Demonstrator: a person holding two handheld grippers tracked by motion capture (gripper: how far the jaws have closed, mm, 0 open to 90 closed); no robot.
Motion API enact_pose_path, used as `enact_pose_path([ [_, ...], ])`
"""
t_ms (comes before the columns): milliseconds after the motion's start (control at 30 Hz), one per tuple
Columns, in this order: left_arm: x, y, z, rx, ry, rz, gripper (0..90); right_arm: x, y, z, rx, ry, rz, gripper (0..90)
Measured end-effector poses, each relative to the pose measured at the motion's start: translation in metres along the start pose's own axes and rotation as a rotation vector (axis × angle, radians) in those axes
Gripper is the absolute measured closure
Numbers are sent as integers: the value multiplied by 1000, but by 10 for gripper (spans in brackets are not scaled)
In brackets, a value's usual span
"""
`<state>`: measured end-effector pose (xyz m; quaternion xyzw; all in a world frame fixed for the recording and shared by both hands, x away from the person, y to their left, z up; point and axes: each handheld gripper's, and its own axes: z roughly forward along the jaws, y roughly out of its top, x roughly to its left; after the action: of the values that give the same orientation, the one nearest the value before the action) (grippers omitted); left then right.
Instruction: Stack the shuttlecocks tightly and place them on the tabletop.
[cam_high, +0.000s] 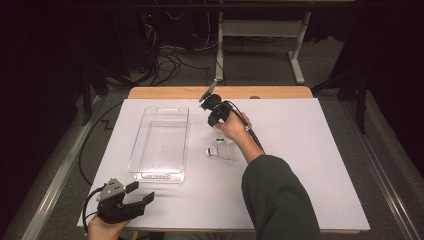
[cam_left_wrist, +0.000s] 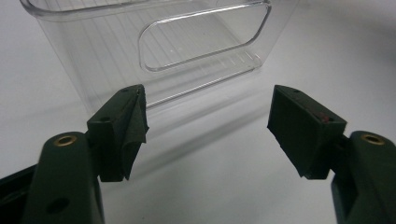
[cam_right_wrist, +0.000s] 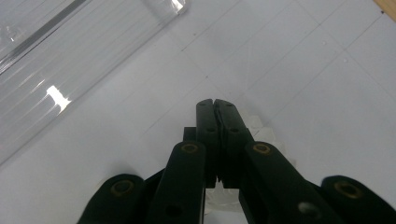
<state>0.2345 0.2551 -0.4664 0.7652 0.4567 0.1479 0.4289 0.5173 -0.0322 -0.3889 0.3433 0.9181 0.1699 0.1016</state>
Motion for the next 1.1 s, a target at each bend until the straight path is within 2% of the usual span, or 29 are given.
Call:
enact_pose_path([
  [100, 0, 0, 0, 0, 1, 1, 293, 0, -1, -1, -17, -11, 14, 896],
  [200, 0, 0, 0, 0, 1, 2, 293, -2, -3, -2, -26, -24, 1, 895],
  [300, 0, 0, 0, 1, 2, 1, 293, -3, -4, -4, -28, -30, 10, 896],
  [333, 0, 0, 0, 1, 2, 0, 293, -3, -5, -5, -30, -31, 27, 896],
  [367, 0, 0, 0, 1, 3, 0, 293, -4, -5, -5, -33, -35, 16, 896],
  [533, 0, 0, 1, 5, 4, 0, 293, -9, -10, -9, -50, -43, 21, 896],
  [567, 0, 0, 1, 5, 3, -1, 293, -10, -11, -11, -51, -41, 34, 896],
  [867, 1, 0, 0, 0, 6, -9, 293, -23, -26, -21, -65, -56, 55, 898],
  [1000, 1, 0, 1, 3, 9, -10, 293, -27, -34, -24, -64, -58, 83, 900],
  [1100, 1, 0, 1, 3, 12, -10, 293, -31, -41, -28, -82, -55, 91, 900],
])
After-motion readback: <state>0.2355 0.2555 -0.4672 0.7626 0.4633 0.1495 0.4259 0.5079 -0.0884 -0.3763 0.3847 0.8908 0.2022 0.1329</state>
